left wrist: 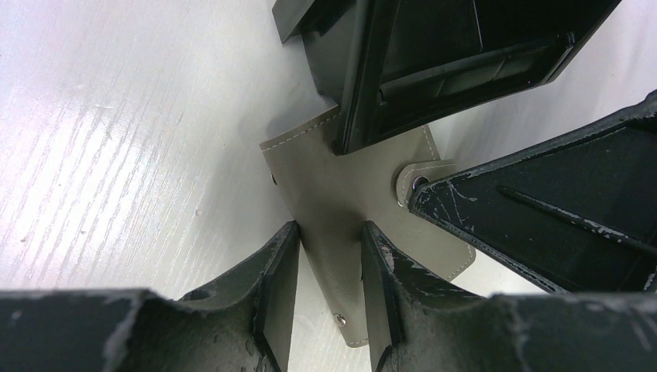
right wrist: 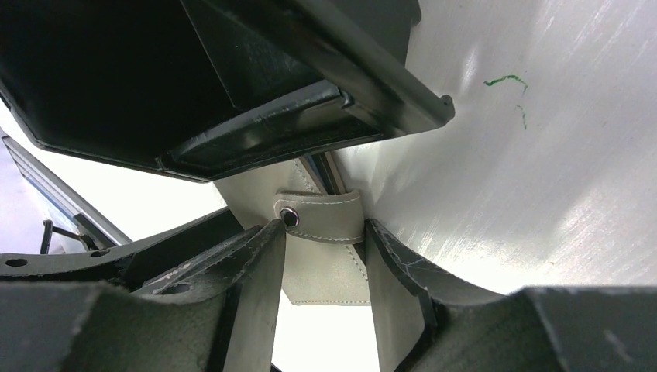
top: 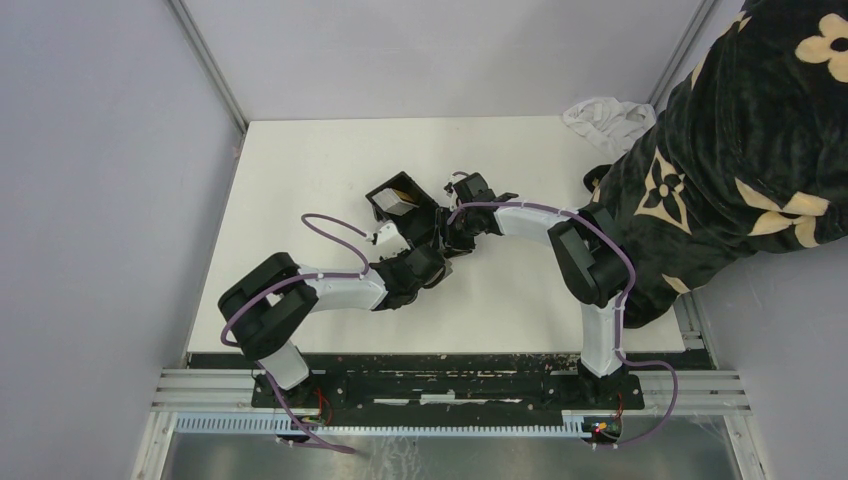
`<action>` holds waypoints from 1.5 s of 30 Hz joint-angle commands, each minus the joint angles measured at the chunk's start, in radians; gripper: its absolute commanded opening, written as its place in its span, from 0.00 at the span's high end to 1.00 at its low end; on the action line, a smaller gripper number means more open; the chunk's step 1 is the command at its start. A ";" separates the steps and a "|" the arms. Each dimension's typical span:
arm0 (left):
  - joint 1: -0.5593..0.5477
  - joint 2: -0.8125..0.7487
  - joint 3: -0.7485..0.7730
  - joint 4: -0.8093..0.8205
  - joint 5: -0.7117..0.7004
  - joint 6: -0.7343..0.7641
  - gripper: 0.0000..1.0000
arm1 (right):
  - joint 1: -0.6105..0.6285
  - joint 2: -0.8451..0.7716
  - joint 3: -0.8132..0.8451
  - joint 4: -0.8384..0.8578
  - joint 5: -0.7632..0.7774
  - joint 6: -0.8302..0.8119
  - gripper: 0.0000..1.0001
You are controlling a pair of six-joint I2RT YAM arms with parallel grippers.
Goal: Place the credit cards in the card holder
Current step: Close the card holder at the center of the board.
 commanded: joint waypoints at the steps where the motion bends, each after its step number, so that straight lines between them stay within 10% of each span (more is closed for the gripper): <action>1: 0.009 0.067 -0.044 -0.100 0.074 0.059 0.59 | 0.056 0.008 -0.007 0.029 -0.041 0.007 0.51; 45: 0.036 0.045 -0.136 -0.063 0.144 0.121 0.59 | -0.040 -0.008 -0.005 0.102 -0.030 0.050 0.41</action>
